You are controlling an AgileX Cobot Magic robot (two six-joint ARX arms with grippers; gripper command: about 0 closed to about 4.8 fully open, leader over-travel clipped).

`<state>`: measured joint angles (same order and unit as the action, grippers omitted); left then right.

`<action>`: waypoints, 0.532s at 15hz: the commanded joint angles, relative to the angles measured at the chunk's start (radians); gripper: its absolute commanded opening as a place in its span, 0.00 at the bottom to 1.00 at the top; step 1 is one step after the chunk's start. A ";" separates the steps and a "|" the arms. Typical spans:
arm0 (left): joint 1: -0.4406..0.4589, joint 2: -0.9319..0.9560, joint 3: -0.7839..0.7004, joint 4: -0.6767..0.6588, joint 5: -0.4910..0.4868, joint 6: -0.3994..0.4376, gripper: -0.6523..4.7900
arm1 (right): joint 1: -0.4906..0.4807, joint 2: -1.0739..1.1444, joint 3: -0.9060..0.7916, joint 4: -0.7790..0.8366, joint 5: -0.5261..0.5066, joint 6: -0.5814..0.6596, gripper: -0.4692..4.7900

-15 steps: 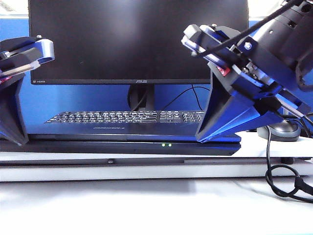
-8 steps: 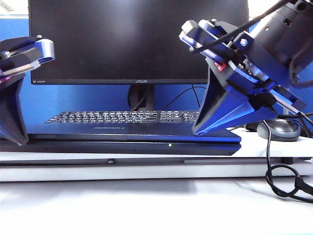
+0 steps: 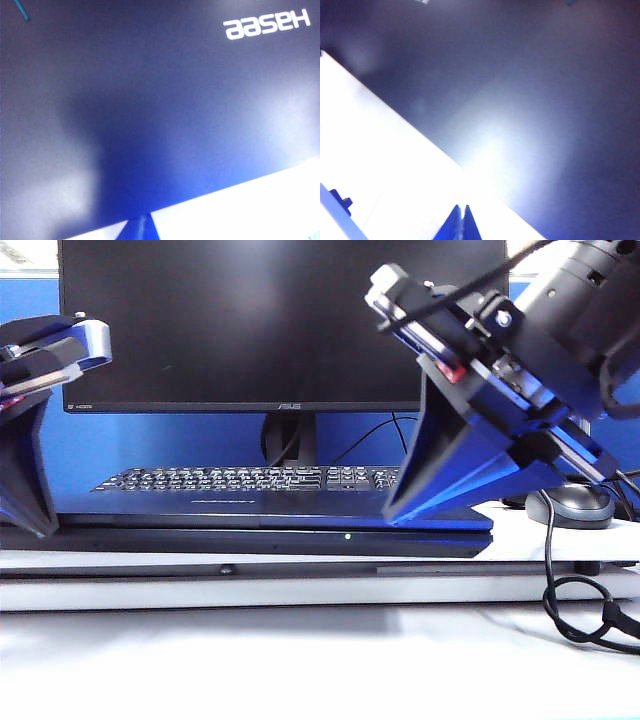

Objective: Open the lid of the black laptop.

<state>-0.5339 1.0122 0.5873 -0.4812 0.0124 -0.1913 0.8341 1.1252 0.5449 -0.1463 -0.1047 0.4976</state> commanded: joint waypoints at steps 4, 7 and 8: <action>0.000 0.000 0.002 0.050 -0.013 0.004 0.11 | 0.000 -0.002 0.006 0.009 0.061 -0.013 0.09; 0.000 0.000 0.002 0.052 -0.013 0.004 0.11 | 0.000 -0.002 0.006 0.007 0.061 -0.027 0.09; 0.000 0.000 0.002 0.053 -0.012 0.004 0.11 | -0.002 -0.002 0.006 0.007 0.062 -0.027 0.09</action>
<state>-0.5339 1.0122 0.5873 -0.4809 0.0124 -0.1913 0.8341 1.1252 0.5449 -0.1482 -0.0479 0.4767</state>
